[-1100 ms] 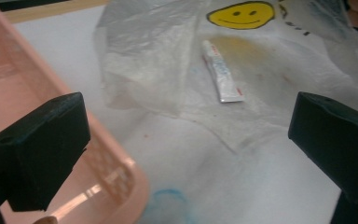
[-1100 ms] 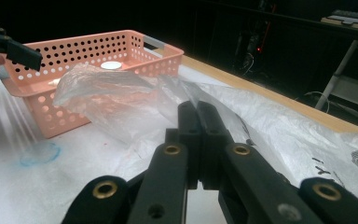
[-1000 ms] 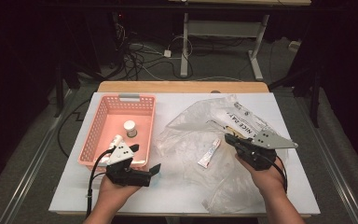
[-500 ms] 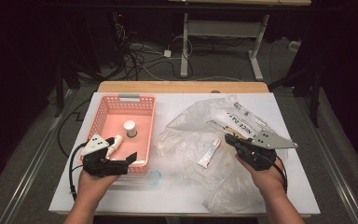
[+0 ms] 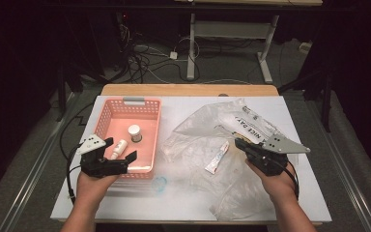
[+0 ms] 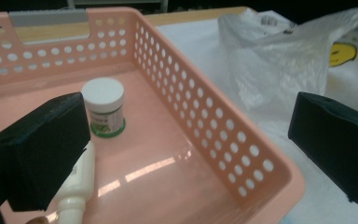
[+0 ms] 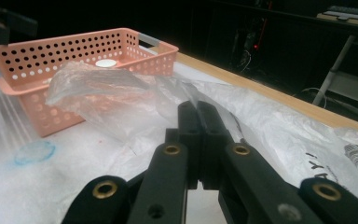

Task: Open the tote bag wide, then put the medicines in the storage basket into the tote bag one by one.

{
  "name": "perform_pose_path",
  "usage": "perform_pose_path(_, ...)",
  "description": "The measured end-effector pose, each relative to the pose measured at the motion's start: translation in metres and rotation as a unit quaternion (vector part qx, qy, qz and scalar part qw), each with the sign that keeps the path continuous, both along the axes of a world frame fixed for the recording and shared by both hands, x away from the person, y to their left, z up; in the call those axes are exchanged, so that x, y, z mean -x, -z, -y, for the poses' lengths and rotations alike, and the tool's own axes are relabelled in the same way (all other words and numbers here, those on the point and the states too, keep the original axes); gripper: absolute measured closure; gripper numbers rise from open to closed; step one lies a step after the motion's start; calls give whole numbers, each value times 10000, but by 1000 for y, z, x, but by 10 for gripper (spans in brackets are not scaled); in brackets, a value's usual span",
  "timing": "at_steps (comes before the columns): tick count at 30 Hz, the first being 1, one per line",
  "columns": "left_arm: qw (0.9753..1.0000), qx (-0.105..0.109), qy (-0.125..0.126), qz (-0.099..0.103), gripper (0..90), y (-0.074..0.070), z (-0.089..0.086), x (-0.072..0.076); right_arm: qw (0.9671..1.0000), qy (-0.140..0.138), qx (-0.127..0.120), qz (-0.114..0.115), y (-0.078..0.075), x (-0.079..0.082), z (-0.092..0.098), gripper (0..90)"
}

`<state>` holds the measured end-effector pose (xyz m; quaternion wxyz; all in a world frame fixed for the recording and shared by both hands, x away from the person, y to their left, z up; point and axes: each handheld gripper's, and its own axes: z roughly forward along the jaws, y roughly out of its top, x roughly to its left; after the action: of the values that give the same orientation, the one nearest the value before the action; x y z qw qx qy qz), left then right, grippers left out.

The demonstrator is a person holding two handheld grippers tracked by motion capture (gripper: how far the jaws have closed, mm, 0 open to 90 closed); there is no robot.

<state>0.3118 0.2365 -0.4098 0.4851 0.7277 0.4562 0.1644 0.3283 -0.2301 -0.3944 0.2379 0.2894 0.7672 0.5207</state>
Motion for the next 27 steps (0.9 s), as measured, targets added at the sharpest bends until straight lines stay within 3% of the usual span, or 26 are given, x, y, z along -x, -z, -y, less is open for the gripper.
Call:
perform_pose_path(1, 10000, -84, 6, 31, 0, -4, 2, -2, 10000, -3, 9, 22, -1, 0, 1, 900)
perform_pose_path(5, 10000, -28, -55, 44, 0, -16, 6, -16, 9999, 26, -152, 57, -6, 4, 4, 900)
perform_pose_path(10, 9997, -112, -217, -31, 0, -20, 9, -47, 10000, -41, -53, 27, -2, 2, 3, 900)
perform_pose_path(14, 9994, -103, -255, -202, 0, -16, 12, -66, 9999, -27, -106, 6, -3, 1, 2, 900)
perform_pose_path(17, 9986, -295, -293, -320, 0, -10, 12, -82, 9999, -58, -88, 14, -2, 1, 1, 900)
perform_pose_path(20, 9978, -300, -388, -450, 0, -3, 9, -95, 9999, -66, -81, 48, -4, 3, 1, 900)
perform_pose_path(27, 9936, -524, -453, -891, 4, 14, 7, -117, 9999, -84, -101, 25, -3, 2, 1, 900)
